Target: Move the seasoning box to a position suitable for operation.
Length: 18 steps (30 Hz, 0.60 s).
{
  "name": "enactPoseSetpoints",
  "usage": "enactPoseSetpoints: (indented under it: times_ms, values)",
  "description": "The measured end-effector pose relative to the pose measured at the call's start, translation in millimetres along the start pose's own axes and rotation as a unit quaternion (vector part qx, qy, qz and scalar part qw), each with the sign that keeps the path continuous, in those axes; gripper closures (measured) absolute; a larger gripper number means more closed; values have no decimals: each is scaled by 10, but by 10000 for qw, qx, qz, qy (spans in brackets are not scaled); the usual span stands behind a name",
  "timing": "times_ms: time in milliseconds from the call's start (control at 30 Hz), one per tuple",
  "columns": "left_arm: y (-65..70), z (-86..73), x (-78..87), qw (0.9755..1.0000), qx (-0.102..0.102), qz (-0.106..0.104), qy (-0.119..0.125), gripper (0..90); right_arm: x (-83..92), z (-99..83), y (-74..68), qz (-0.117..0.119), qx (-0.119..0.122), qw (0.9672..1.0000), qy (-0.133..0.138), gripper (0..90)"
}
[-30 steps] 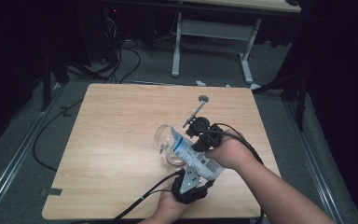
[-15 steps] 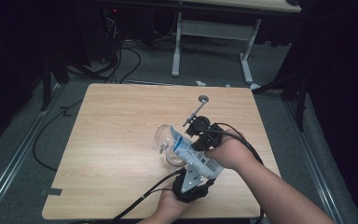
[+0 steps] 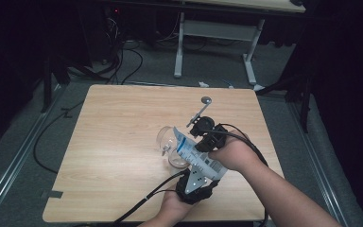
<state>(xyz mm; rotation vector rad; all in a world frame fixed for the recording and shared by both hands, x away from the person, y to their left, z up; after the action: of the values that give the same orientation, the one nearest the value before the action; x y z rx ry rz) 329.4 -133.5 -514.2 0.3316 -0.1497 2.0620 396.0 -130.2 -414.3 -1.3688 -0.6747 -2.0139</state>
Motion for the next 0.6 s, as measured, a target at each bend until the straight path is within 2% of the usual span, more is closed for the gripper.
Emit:
enactPoseSetpoints:
  times_ms: [600]
  values:
    - [1, 22, 6, 10000, -39, -29, 29, 602, -5, 14, 4, -13, 40, 10000, 3, 900]
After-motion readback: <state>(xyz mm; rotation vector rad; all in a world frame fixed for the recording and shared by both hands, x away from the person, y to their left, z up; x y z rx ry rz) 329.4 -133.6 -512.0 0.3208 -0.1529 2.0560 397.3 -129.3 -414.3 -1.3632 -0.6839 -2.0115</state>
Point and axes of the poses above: each handheld gripper's, and its own axes: x roughly backward along the jaws, z roughly out of its top, y roughly to its right, the point moved 9 cm from there along -x, roughly forward along the jaws, and after that the axes turned 2 degrees about y, right-handed, at the moved point
